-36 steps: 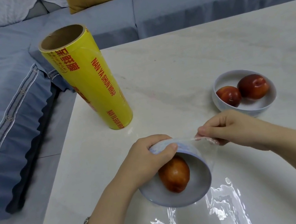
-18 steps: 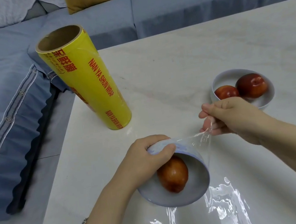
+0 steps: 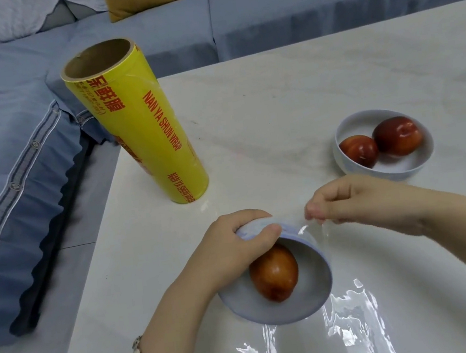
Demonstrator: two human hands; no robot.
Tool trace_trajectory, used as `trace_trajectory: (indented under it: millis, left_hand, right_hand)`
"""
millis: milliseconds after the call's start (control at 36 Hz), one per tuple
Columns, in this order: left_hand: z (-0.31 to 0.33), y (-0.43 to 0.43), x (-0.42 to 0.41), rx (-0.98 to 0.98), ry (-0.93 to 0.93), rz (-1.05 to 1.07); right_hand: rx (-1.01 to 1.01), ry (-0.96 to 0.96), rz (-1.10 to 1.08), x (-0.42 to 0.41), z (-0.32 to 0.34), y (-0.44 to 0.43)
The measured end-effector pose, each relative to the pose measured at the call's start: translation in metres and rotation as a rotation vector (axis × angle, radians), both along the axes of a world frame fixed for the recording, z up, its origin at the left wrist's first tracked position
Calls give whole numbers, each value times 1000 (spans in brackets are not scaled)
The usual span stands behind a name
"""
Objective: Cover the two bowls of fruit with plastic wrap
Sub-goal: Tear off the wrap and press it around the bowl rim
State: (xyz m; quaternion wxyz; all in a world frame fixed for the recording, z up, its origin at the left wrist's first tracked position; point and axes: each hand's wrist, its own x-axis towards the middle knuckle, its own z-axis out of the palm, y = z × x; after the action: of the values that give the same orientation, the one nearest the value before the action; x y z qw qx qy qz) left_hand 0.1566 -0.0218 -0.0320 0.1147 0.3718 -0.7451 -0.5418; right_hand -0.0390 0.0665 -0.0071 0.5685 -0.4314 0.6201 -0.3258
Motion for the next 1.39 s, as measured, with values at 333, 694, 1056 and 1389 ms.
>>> trace_trajectory:
  millis: [333,694,1056,1389]
  left_hand:
    - [-3,-6,1,-2,27,-33]
    - [-2,0,5,-70,74,-43]
    - [0,4,9,-94,94,-29]
    - [-4,-1,11,-7,85,-30]
  right_hand:
    - [-185,-539,-413,28,-24,-6]
    - [-102,-71,-593,54,-29,-20]
    - [108,-107,-578,48,-38,-20]
    - [-315,192,-638,31,-22,13]
